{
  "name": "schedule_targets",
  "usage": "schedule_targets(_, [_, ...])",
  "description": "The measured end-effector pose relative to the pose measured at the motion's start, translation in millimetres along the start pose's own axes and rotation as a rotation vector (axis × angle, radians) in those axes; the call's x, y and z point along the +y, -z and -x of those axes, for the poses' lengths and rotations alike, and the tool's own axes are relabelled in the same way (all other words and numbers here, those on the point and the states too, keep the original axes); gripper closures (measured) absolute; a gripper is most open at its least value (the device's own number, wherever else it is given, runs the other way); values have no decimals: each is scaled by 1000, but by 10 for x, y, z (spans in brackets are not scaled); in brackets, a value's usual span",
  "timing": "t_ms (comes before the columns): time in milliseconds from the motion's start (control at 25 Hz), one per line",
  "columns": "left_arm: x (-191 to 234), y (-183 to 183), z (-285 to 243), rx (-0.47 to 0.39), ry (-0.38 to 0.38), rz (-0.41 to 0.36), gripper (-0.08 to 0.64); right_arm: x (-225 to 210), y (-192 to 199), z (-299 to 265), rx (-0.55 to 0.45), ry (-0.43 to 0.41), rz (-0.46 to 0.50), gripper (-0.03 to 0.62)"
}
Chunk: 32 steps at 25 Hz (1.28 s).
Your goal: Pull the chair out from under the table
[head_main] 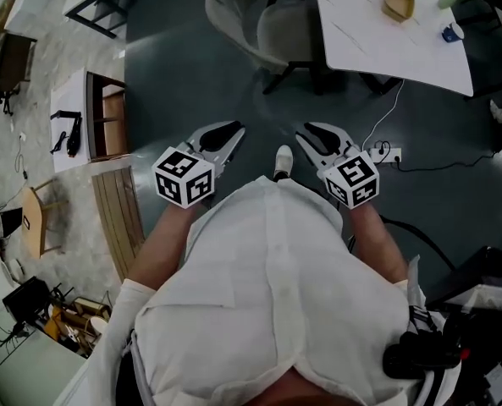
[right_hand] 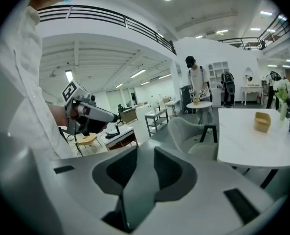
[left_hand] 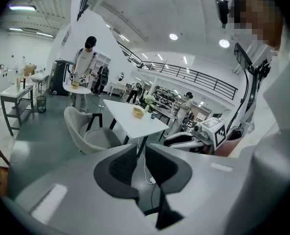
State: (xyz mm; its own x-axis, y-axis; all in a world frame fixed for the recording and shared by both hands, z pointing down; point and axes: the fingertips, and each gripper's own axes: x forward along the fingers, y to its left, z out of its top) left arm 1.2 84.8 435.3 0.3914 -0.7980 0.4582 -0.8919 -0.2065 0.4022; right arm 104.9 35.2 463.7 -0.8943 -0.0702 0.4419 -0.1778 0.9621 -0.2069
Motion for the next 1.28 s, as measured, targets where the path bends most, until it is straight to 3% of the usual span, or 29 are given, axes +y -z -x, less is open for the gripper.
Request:
schedule_targets(360, [617, -406, -381, 57, -85, 15, 463, -590, -268, -181, -9, 22, -21, 511])
schedule_targets(480, [923, -529, -351, 58, -91, 45, 443, -579, -334, -254, 4, 55, -37, 511])
schedule_targets(840, [2036, -1011, -1033, 146, -54, 11, 390, -1199, -760, -424, -34, 259, -77, 511])
schedule_targets(1120, [3271, -1203, -1436, 231, -109, 113, 350, -1363, -952, -633, -49, 402, -123, 511])
schedule_targets(1280, [3869, -1158, -1688, 320, -146, 151, 330, -1317, -904, -700, -51, 495, -193, 511])
